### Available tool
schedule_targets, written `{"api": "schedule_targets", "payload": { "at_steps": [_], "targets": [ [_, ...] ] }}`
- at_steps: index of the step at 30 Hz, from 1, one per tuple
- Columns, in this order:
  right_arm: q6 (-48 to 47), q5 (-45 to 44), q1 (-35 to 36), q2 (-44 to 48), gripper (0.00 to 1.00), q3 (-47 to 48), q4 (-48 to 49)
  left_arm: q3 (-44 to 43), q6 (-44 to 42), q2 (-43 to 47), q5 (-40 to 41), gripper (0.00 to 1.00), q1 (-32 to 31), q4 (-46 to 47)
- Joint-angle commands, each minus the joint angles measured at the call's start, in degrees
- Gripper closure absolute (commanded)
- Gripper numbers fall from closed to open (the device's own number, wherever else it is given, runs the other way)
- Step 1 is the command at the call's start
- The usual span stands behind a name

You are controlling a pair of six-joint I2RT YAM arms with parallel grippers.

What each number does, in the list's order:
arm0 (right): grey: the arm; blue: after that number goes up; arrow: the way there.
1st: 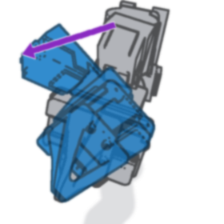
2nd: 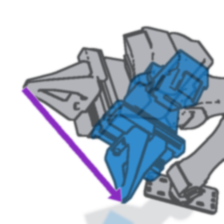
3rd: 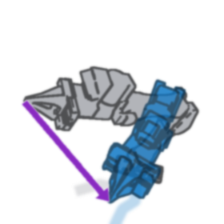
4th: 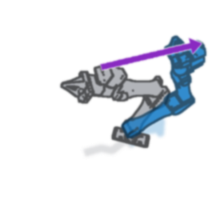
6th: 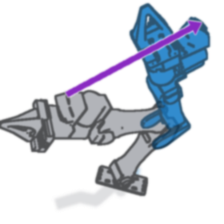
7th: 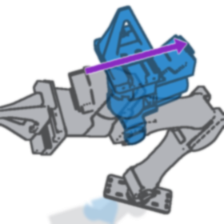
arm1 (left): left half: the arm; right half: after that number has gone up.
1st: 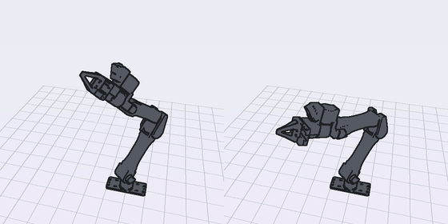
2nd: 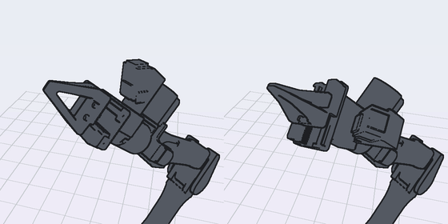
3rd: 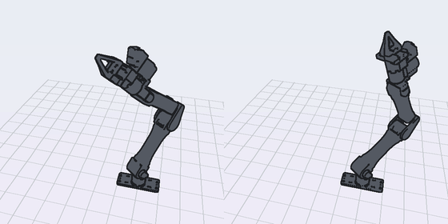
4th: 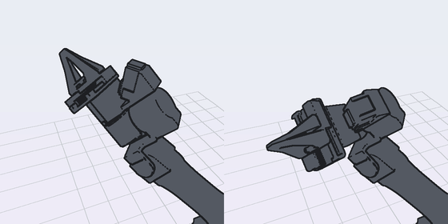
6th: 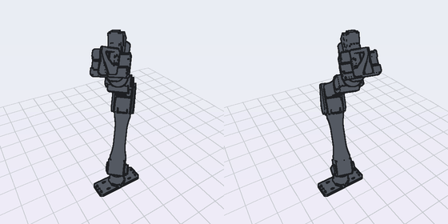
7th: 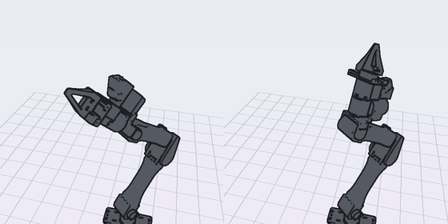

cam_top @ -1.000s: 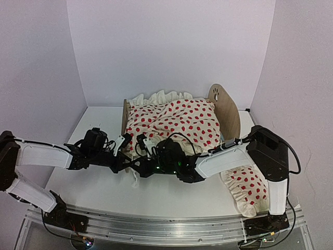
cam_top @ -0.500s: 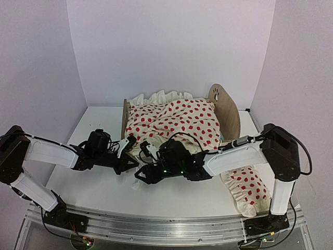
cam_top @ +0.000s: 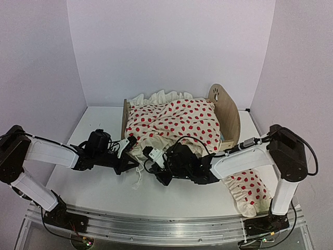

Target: Set up the pet bed

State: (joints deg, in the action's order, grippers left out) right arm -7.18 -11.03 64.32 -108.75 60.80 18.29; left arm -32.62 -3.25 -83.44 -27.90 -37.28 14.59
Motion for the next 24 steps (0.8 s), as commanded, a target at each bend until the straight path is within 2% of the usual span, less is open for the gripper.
{"api": "schedule_targets", "payload": {
  "at_steps": [1, 5, 14, 24],
  "targets": [
    [-8.4, -7.9, -0.4, -4.7, 0.85, 3.5, 6.3, -2.4, -1.1, -0.6, 0.7, 1.00, 0.4, 2.1],
    [-9.3, -8.8, -0.4, -6.9, 0.83, 4.6, 10.4, -2.5, -1.1, -0.8, 0.6, 1.00, 0.4, 2.0],
    [-9.5, -5.5, -0.4, -9.6, 0.77, 7.5, 13.1, -2.7, -1.4, -1.0, 0.9, 1.00, 0.4, 2.2],
    [-8.7, 2.6, -0.4, -9.7, 0.70, 8.2, 12.8, -2.5, -1.4, -1.0, 1.3, 1.00, 0.5, 2.7]
  ]
}}
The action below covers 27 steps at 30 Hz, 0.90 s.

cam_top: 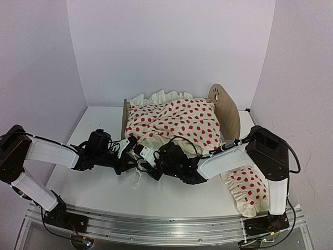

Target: Set up the pet bed

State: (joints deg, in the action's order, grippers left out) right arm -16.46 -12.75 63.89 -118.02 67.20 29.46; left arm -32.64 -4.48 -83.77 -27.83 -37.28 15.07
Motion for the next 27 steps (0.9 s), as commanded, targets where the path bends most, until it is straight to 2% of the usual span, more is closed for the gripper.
{"api": "schedule_targets", "payload": {
  "at_steps": [1, 10, 18, 22, 27],
  "targets": [
    [0.7, 4.5, 0.0, -0.6, 0.70, 2.0, 1.4, -2.5, -0.2, -0.7, 1.2, 1.00, 0.5, 2.3],
    [-0.9, 3.0, 0.0, -3.0, 0.74, 5.3, 1.0, -2.4, -1.5, -0.7, -0.8, 1.00, 0.5, 2.5],
    [-0.6, 3.2, 0.0, -1.8, 1.00, 4.9, 1.1, -2.7, -1.7, -0.4, -1.3, 1.00, 0.6, 1.9],
    [0.8, 2.8, 0.0, -0.6, 1.00, 3.3, 1.0, -3.5, -2.8, 0.7, 0.3, 1.00, 0.5, -0.8],
    [4.6, 1.6, 0.0, 0.7, 1.00, 1.9, 1.0, -4.8, -5.0, 3.4, 1.8, 0.91, 0.5, -5.2]
  ]
}}
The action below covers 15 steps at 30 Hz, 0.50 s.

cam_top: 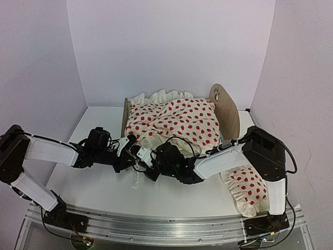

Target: Set up the pet bed

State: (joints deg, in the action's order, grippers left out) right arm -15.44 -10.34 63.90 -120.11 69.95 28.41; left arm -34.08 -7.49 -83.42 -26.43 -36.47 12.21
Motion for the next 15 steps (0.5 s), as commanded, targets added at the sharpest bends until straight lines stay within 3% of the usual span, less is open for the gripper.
{"api": "schedule_targets", "payload": {
  "at_steps": [1, 6, 10, 15],
  "targets": [
    [4.2, -1.1, 0.0, 3.0, 1.00, -1.0, 2.0, -3.6, -2.3, 3.5, 0.5, 0.89, -0.3, -3.2],
    [6.7, -3.4, -0.1, 4.2, 1.00, -2.2, 2.0, -4.4, -3.3, 5.0, 1.3, 0.84, -0.3, -7.9],
    [7.1, -2.1, -0.1, 4.3, 1.00, -2.3, 2.1, -3.0, -3.1, 5.9, 0.6, 1.00, -0.3, -6.4],
    [9.5, -1.9, -0.4, 4.2, 1.00, -2.0, 2.1, -3.3, -2.8, 4.7, 1.7, 0.98, -0.3, -5.2]
  ]
}}
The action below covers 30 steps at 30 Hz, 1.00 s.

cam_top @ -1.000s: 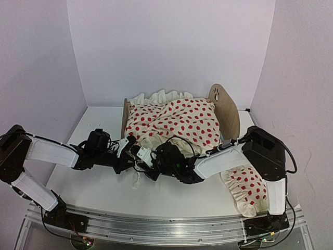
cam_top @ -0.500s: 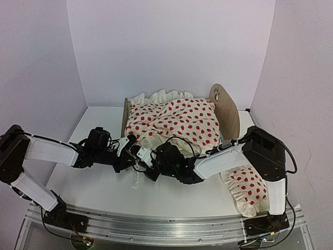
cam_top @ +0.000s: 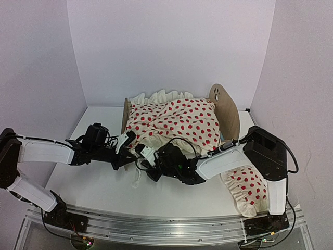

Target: Set up the pet bed

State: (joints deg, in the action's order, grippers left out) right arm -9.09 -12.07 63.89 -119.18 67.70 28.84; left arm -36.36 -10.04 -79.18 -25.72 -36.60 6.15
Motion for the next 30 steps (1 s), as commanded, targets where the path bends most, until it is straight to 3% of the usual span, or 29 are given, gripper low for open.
{"api": "schedule_targets", "payload": {
  "at_steps": [1, 5, 9, 12, 14, 18, 24, 26, 30],
  "targets": [
    [3.9, -0.6, -0.6, 3.5, 1.00, 0.0, 1.7, -1.2, -0.8, 0.9, 1.4, 0.97, -0.1, -0.1],
    [7.1, -1.1, -0.9, 4.4, 1.00, -0.2, -0.7, -0.6, -9.4, 4.4, -0.3, 0.88, -0.1, -5.9],
    [11.4, -0.3, -0.9, 4.0, 1.00, 1.0, -3.0, 1.8, -33.5, 10.9, -3.7, 0.70, -0.2, -13.8],
    [13.1, 0.0, -0.9, 3.5, 1.00, 1.6, -3.1, 3.0, -43.5, 13.7, -8.1, 0.53, -0.4, -18.1],
    [14.1, 0.4, -0.8, 3.2, 1.00, 2.1, -3.0, 3.5, -42.7, 12.7, -7.6, 0.48, -2.5, -18.1],
    [16.9, 0.5, -0.9, 2.6, 1.00, 2.3, -2.8, 4.6, -38.6, 5.1, 2.2, 0.42, -7.8, -13.5],
    [20.3, 1.3, -0.8, 2.6, 1.00, 1.6, -2.2, 5.7, -48.3, -3.7, 9.0, 0.34, -7.7, 0.6],
    [21.9, 0.8, -0.8, 2.6, 1.00, 1.5, -2.2, 1.2, -41.5, -6.6, 9.4, 0.35, -7.7, -2.4],
    [25.2, 0.1, -0.9, 2.2, 1.00, 1.8, -2.1, -4.7, -18.3, -5.9, 7.3, 0.40, -8.4, -11.9]
  ]
}}
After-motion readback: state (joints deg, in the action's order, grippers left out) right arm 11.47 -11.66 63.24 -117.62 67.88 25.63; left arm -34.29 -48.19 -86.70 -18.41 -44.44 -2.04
